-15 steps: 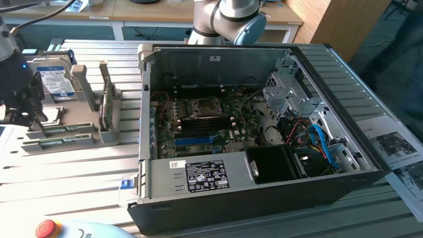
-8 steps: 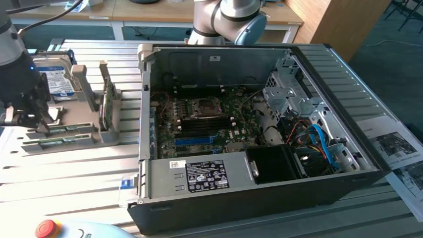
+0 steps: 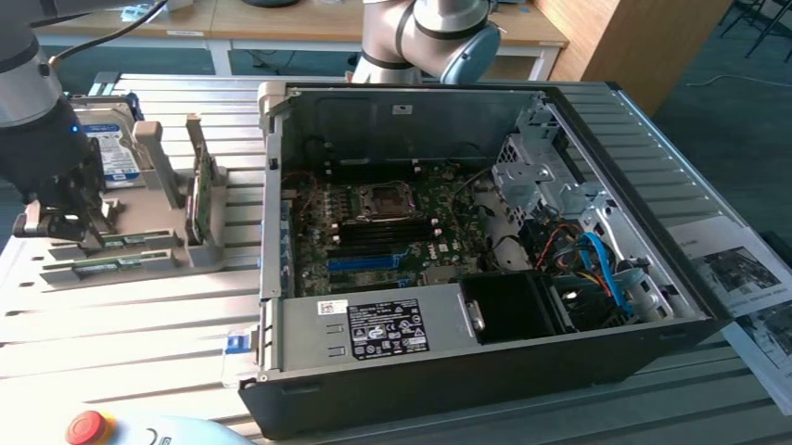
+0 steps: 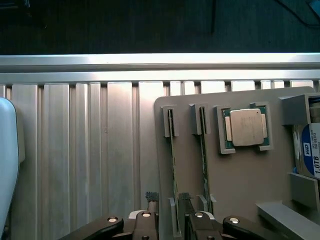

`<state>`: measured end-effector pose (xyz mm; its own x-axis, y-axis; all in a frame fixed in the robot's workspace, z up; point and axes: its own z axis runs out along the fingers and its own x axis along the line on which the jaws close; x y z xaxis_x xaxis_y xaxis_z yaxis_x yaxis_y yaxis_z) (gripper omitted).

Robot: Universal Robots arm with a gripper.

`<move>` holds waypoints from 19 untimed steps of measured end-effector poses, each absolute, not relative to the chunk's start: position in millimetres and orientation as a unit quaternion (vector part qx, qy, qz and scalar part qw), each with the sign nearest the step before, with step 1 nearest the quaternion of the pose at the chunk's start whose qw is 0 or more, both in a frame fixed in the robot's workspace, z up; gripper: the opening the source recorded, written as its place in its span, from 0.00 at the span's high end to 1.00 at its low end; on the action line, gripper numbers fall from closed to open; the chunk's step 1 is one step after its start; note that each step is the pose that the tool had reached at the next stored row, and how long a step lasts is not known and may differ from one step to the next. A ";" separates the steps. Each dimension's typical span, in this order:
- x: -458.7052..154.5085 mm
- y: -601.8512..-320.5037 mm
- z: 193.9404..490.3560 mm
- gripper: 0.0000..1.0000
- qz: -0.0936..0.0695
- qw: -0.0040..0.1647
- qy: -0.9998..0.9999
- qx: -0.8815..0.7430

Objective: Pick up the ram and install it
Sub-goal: 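Pick up the ram and move it above insertion slot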

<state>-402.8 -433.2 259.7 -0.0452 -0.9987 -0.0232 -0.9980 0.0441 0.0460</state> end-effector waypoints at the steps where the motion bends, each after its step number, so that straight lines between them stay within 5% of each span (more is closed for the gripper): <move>1: -402.8 -433.2 259.8 0.70 -0.025 0.008 -0.722 0.691; 19: -400.0 -430.3 259.7 0.70 -0.025 0.008 -0.705 0.709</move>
